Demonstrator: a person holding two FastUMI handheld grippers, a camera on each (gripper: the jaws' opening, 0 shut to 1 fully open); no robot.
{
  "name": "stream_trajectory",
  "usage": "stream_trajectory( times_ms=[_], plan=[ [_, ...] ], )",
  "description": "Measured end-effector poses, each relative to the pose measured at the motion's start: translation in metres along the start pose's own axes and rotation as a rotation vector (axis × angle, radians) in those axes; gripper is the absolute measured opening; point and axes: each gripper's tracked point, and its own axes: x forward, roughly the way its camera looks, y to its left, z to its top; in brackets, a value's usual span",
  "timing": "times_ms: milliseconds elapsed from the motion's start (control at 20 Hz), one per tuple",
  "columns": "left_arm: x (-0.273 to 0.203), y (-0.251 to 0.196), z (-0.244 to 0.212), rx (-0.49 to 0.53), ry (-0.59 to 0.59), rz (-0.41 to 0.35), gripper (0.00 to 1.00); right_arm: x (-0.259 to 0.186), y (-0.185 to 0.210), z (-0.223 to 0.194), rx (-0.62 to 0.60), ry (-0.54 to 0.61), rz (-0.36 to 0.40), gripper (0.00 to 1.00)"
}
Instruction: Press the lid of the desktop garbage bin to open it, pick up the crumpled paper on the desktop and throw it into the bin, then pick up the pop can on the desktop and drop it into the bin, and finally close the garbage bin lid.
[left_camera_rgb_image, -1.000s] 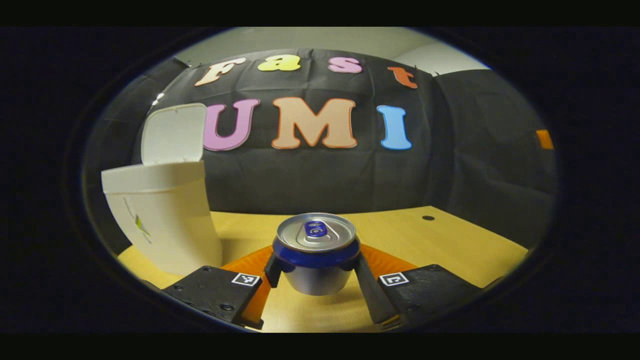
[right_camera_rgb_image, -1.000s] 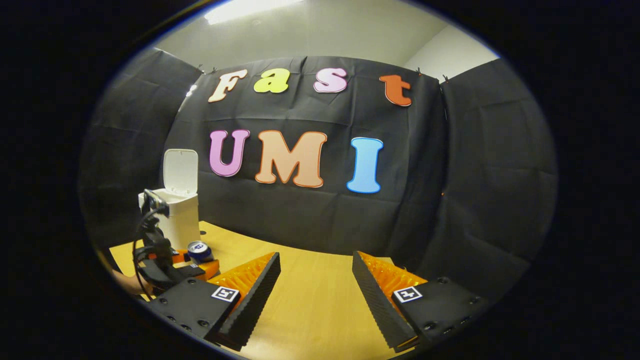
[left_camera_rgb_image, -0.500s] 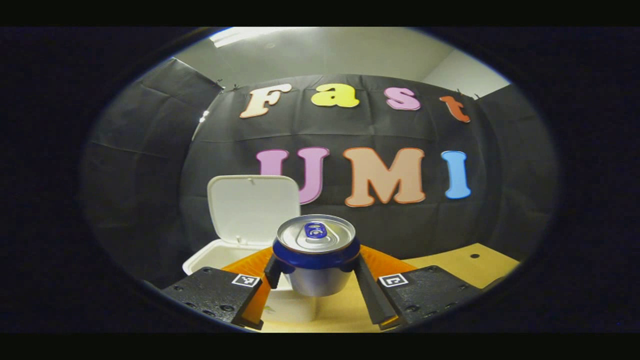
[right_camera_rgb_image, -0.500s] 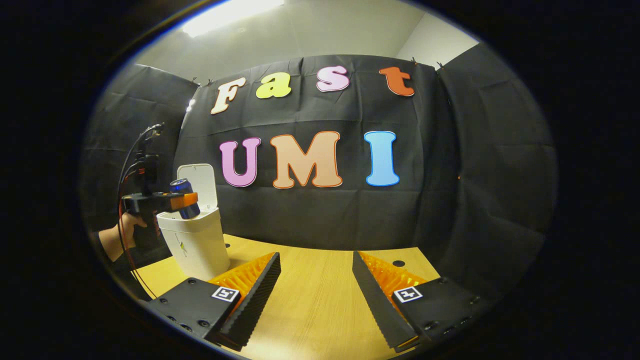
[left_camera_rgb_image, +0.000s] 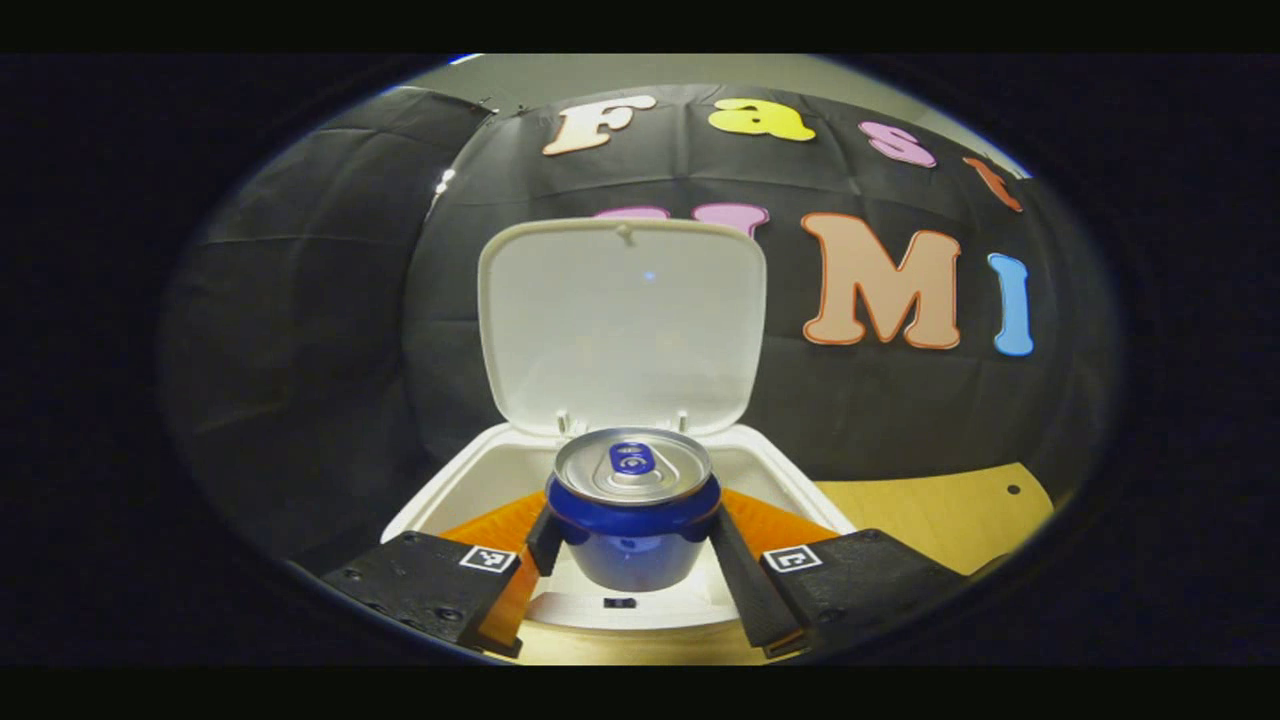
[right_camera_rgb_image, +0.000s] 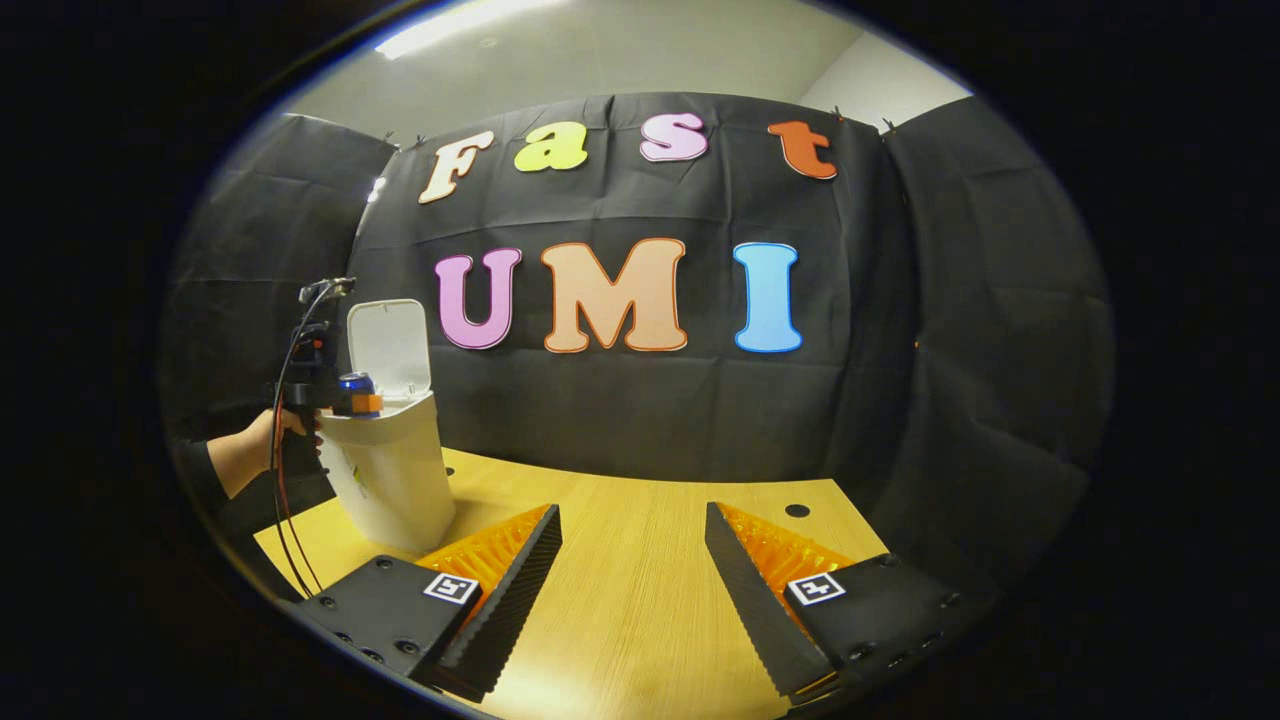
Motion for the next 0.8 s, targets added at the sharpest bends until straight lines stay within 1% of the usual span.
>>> stream_trajectory(
  times_ms=[50, 100, 200, 300, 350, 500, 550, 600, 650, 700, 800],
  plan=[
    [0.000, 0.001, 0.010, -0.005, -0.042, 0.003, 0.79, 0.000, 0.003, 0.002, -0.006, 0.001, 0.003, 0.96],
    [0.003, 0.001, 0.010, -0.001, -0.035, 0.006, 0.79, 0.000, 0.004, 0.003, -0.010, -0.002, 0.004, 0.96],
    [0.001, 0.005, 0.008, -0.002, -0.044, 0.023, 0.88, -0.002, 0.005, 0.006, -0.011, -0.008, 0.006, 0.96],
    [-0.007, 0.008, 0.021, 0.004, -0.074, 0.034, 0.91, -0.001, 0.006, 0.007, -0.013, -0.009, 0.007, 0.96],
    [-0.013, 0.006, 0.033, 0.015, -0.104, 0.029, 0.91, -0.001, 0.006, 0.008, -0.012, -0.011, 0.006, 0.96],
    [-0.030, 0.002, 0.091, 0.056, -0.207, 0.011, 0.91, -0.003, 0.006, 0.009, -0.005, -0.018, 0.008, 0.96],
    [-0.034, 0.000, 0.110, 0.056, -0.233, 0.002, 0.90, -0.003, 0.007, 0.011, -0.002, -0.021, 0.008, 0.96],
    [-0.037, -0.003, 0.130, 0.045, -0.250, -0.015, 0.93, -0.003, 0.007, 0.012, 0.003, -0.024, 0.007, 0.96],
    [-0.037, -0.005, 0.150, 0.033, -0.272, -0.031, 0.90, -0.003, 0.007, 0.011, 0.008, -0.026, 0.006, 0.96],
    [-0.035, -0.005, 0.169, 0.024, -0.291, -0.040, 0.90, -0.004, 0.007, 0.009, 0.014, -0.026, 0.003, 0.96],
    [-0.014, 0.000, 0.204, 0.038, -0.303, -0.030, 0.90, -0.004, 0.006, 0.005, 0.028, -0.024, -0.005, 0.96]
  ],
)
